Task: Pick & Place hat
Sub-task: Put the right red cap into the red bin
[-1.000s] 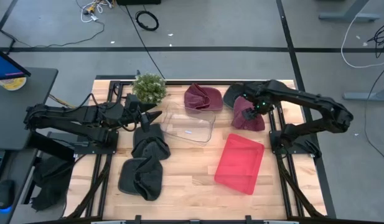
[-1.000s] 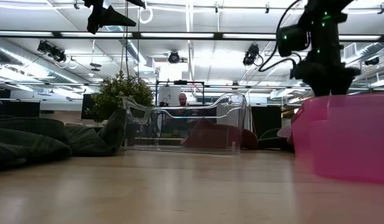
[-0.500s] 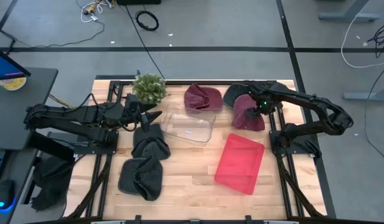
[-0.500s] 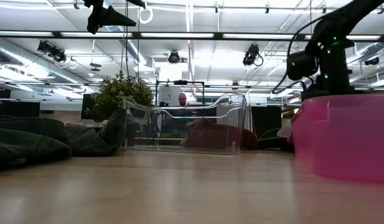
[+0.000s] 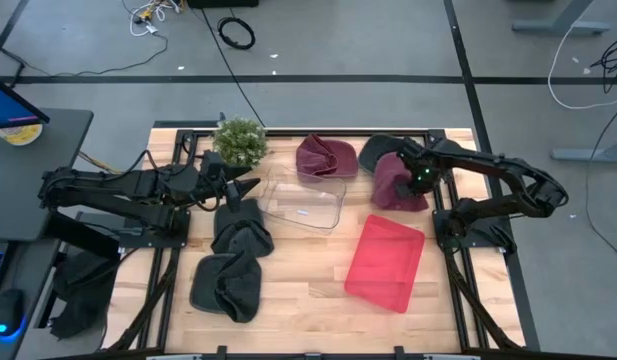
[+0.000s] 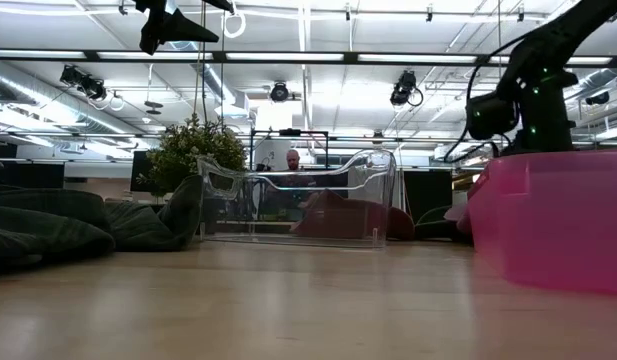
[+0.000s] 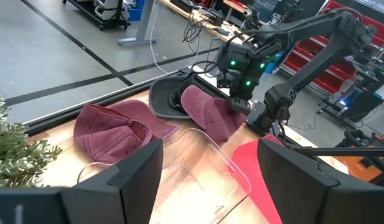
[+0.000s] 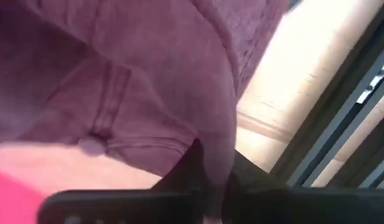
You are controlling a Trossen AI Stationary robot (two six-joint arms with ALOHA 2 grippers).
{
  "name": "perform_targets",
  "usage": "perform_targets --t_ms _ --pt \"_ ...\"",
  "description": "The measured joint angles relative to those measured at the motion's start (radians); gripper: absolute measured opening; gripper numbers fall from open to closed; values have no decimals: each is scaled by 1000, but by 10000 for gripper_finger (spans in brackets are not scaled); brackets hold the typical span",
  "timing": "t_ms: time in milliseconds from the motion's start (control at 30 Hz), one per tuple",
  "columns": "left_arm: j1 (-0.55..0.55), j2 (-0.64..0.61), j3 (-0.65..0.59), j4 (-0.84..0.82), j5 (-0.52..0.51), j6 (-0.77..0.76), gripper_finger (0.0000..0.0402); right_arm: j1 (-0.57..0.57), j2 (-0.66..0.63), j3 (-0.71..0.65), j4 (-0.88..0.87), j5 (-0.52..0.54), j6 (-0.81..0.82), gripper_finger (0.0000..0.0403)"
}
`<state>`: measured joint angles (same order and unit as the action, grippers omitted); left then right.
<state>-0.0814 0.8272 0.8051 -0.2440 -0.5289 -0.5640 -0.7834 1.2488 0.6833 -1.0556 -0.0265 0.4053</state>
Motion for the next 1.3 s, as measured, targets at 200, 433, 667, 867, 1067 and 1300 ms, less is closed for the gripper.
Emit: perform_targets --t_ms 200,433,667,867,1067,1300 --pt "0 0 0 0 -1 1 265 27 -58 169 -146 8 -2 7" --pt "0 0 0 13 -40 2 265 73 -171 419 -179 -1 103 3" --pt "0 12 0 228 -76 167 265 161 -253 540 161 -9 309 1" --pt "1 103 0 547 -58 641 266 305 -220 533 574 36 390 1" --pt "37 201 0 777 -89 648 266 414 -107 530 867 96 369 0" --pt "50 276 0 834 -58 575 266 493 58 530 1130 84 375 0"
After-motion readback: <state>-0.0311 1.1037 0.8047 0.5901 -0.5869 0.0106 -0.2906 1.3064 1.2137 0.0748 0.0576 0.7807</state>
